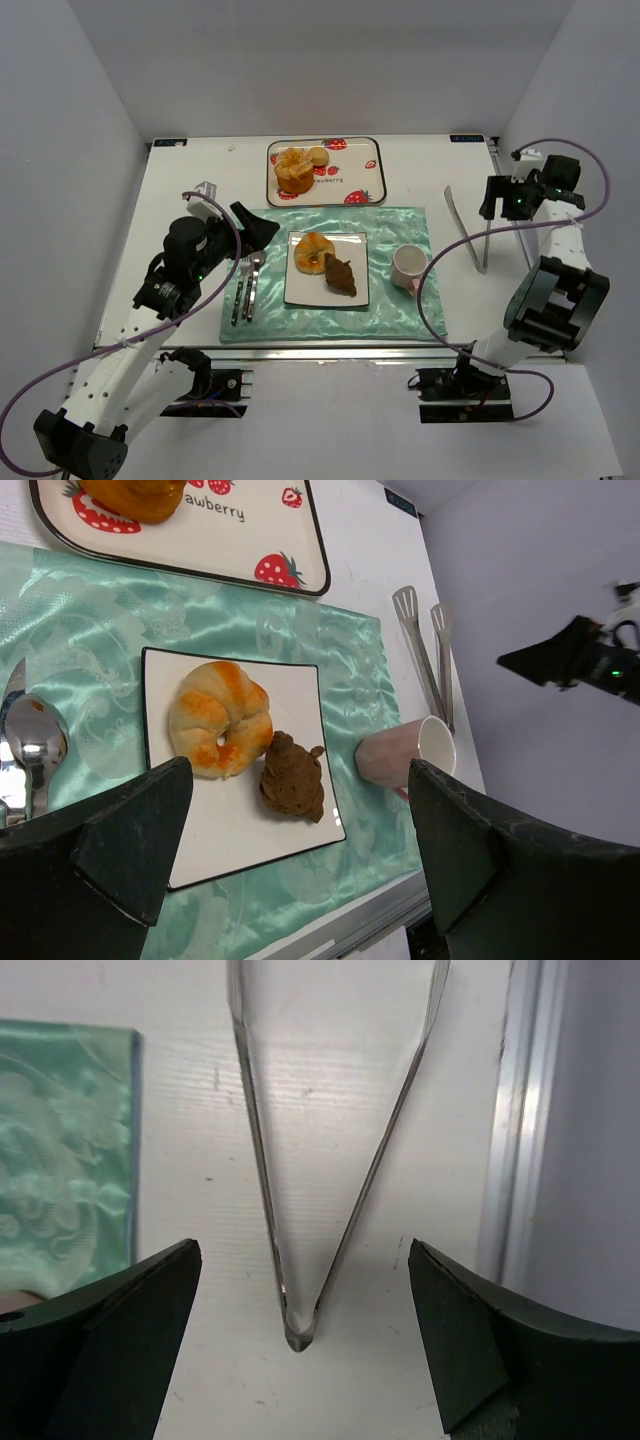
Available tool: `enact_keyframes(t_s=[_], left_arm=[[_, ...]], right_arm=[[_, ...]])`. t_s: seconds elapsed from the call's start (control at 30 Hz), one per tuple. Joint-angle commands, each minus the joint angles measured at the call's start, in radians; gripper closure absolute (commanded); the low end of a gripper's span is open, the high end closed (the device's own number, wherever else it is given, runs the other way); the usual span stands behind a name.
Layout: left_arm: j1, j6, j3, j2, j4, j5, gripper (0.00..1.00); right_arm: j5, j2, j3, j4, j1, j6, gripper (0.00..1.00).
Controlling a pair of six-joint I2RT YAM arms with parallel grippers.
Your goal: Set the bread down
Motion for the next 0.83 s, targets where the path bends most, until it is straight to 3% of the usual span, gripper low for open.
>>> enact_keyframes(t_s=[0.0, 0.13, 0.3, 0.53, 0.8], left_arm=[[0.003, 0.018, 0.017, -0.011, 0.029, -0.003, 0.02], [0.003, 0.047, 0.043, 0.034, 0.031, 0.008, 0.02], [0.003, 0.157, 0.186, 0.262, -0.017, 0.098, 0.02], [0.003, 0.191, 0.254, 0.371, 0.066, 0.169, 0.02], [0.003, 0.150, 0.175, 0.309, 0.128, 0.169, 0.02]], right_arm=[[-0.082, -0.109, 0.078, -0.129, -0.006, -0.055, 0.11], [-0.265, -0.181, 0.118, -0.197, 0.005, -0.024, 0.11], [-0.340, -0.221, 0.129, -0.223, 0.021, 0.089, 0.11], [-0.297, -0.224, 0.161, -0.241, 0.021, 0.143, 0.11], [-0.253, -0.297, 0.093, -0.070, 0.016, 0.275, 0.11]])
